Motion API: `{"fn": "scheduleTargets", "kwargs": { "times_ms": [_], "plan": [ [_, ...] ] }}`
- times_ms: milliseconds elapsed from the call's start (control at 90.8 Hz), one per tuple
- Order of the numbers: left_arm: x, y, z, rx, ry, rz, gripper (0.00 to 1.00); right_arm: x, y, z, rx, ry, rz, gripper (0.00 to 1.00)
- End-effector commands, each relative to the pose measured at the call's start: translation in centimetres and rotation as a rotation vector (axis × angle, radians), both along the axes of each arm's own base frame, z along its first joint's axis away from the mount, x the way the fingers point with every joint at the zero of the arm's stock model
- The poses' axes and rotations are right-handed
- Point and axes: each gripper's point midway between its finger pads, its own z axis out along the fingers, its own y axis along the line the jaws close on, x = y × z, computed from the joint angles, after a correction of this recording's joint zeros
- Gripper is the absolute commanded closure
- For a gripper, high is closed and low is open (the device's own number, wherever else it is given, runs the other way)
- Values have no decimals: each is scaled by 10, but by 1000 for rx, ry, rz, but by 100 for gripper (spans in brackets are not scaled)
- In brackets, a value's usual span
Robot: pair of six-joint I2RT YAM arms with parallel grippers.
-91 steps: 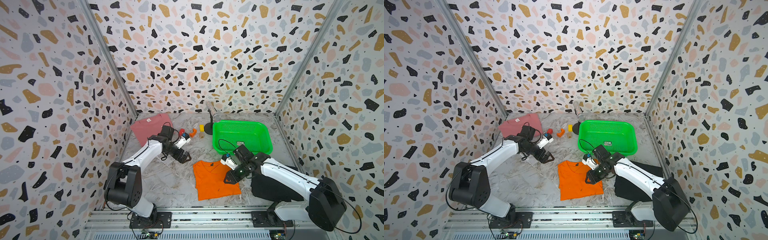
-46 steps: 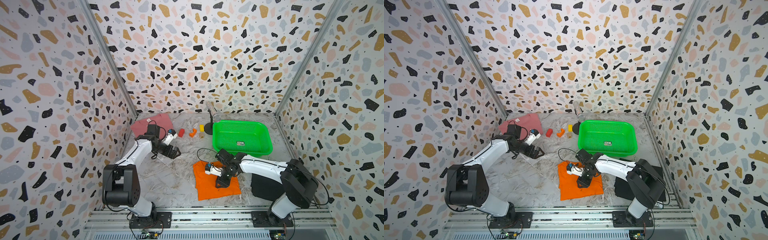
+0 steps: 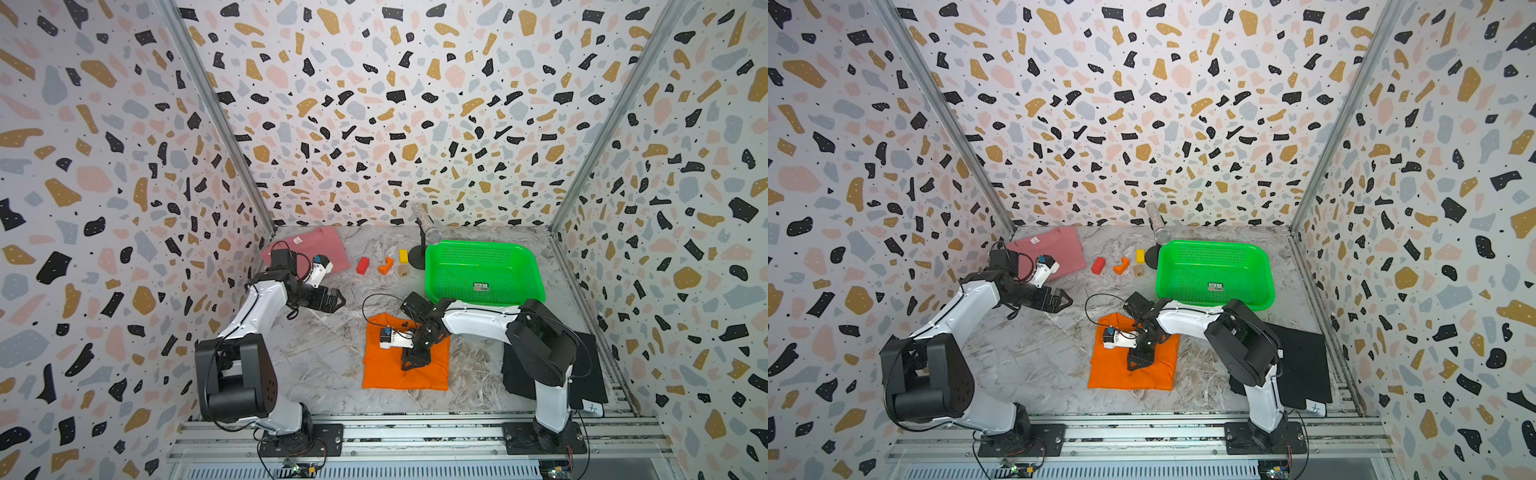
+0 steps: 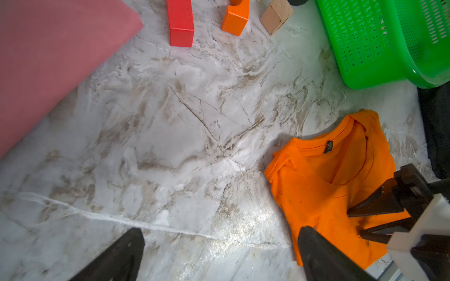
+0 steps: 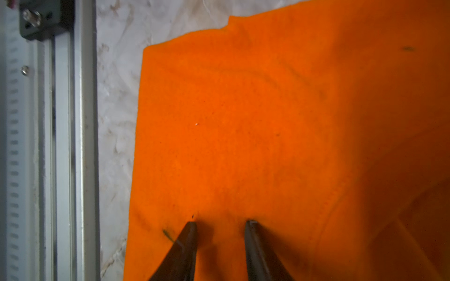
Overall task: Put the folded t-shirts into the basket
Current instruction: Move the T-shirt to the center of the board.
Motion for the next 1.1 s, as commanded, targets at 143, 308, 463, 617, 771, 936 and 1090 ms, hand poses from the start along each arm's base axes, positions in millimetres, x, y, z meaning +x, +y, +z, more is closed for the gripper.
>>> {"fn": "scheduleTargets", "kwargs": {
  "times_ms": [143,308,463,617,771,936,1090],
  "plan": [
    [-12,4,-7,15,34,-6,0,-2,94,19,172,-113,50,48],
    [-13,8,-13,37,44,-5,0,16,113,57,308,-170,-59,44],
    [-16,3,-21,40,50,-49,0,23,88,97,351,-295,-153,43],
    [-23,-7,-22,108,12,-143,0,22,29,118,294,-408,-279,41],
    [-34,-23,-39,275,-36,-343,0,22,-18,130,234,-436,-437,38],
    [-49,-50,-45,330,-79,-561,0,36,-51,154,127,-496,-574,25],
    [-53,-73,-35,310,-131,-667,0,41,-94,141,-124,-345,-773,7]
  ]
}}
